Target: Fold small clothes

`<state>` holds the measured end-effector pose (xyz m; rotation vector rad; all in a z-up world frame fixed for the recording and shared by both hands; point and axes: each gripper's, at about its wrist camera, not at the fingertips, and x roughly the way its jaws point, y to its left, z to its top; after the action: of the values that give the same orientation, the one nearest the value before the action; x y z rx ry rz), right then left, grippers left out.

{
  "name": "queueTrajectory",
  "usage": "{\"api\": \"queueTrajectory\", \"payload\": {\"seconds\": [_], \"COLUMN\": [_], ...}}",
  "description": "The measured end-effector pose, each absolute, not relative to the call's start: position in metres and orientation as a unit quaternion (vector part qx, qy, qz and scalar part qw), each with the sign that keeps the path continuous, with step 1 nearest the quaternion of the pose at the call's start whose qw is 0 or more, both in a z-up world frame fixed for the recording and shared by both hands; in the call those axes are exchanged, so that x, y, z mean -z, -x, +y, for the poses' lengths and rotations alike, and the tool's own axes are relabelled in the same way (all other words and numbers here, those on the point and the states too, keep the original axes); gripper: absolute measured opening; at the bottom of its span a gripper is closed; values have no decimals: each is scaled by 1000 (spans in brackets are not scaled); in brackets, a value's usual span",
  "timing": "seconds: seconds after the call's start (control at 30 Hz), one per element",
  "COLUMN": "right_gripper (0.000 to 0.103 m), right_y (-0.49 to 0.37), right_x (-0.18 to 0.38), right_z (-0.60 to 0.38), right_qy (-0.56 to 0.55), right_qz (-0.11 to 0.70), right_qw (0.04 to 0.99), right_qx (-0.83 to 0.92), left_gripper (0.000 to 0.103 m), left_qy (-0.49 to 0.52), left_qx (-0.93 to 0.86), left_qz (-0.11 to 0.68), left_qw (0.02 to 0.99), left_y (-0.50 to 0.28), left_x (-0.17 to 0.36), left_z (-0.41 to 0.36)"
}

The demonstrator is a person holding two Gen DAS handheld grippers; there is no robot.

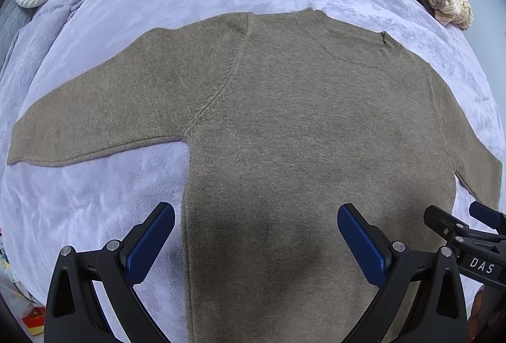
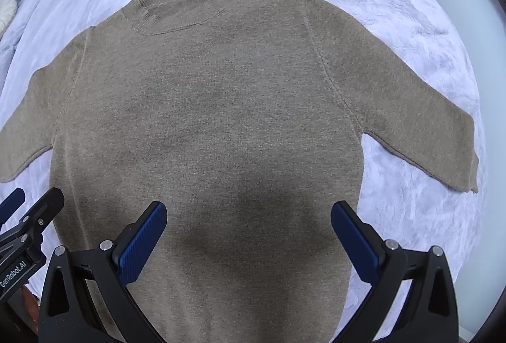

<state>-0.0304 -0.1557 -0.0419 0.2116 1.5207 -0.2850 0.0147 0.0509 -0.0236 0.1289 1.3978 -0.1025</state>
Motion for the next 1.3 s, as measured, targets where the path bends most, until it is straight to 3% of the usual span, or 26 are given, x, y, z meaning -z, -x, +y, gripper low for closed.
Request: {"api": "queueTrajectory", "payload": {"seconds": [0.23, 0.57, 0.8, 0.87, 0.9, 0.93, 0.97, 1.0, 1.3], "right_gripper": [103, 103, 103, 103, 103, 103, 103, 103, 103], "right_y": [19, 14, 16, 17, 17, 18, 19, 20, 38], "right_x": [37, 42, 52, 55, 57, 58, 59, 59, 57], "right_z": [-112, -50, -24, -19, -17, -15, -14, -13, -34], "right_qy": [-53, -49, -34, -30, -30, -29, -28, -27, -63], "right_qz": [680, 687, 698, 701, 702, 704, 705, 705, 696], "right_qw": [726, 725, 716, 712, 711, 710, 709, 709, 716], "right_qx": [88, 21, 1, -2, -2, -3, -3, -3, 1], "left_gripper": [103, 103, 103, 92, 69, 39, 28, 10, 10], "left_qy": [22, 205, 340, 344, 340, 340, 342, 350, 246], "left_qx": [58, -58, -76, -78, -78, -75, -70, -57, 42], "left_qz": [641, 555, 490, 461, 450, 447, 445, 440, 372], "left_qw": [765, 804, 799, 815, 822, 824, 824, 825, 894], "left_y": [-23, -41, -57, -62, -65, -68, -71, -80, -84], "left_x": [30, 68, 108, 104, 102, 102, 105, 106, 13], "left_z": [98, 286, 358, 358, 356, 355, 353, 348, 301]}}
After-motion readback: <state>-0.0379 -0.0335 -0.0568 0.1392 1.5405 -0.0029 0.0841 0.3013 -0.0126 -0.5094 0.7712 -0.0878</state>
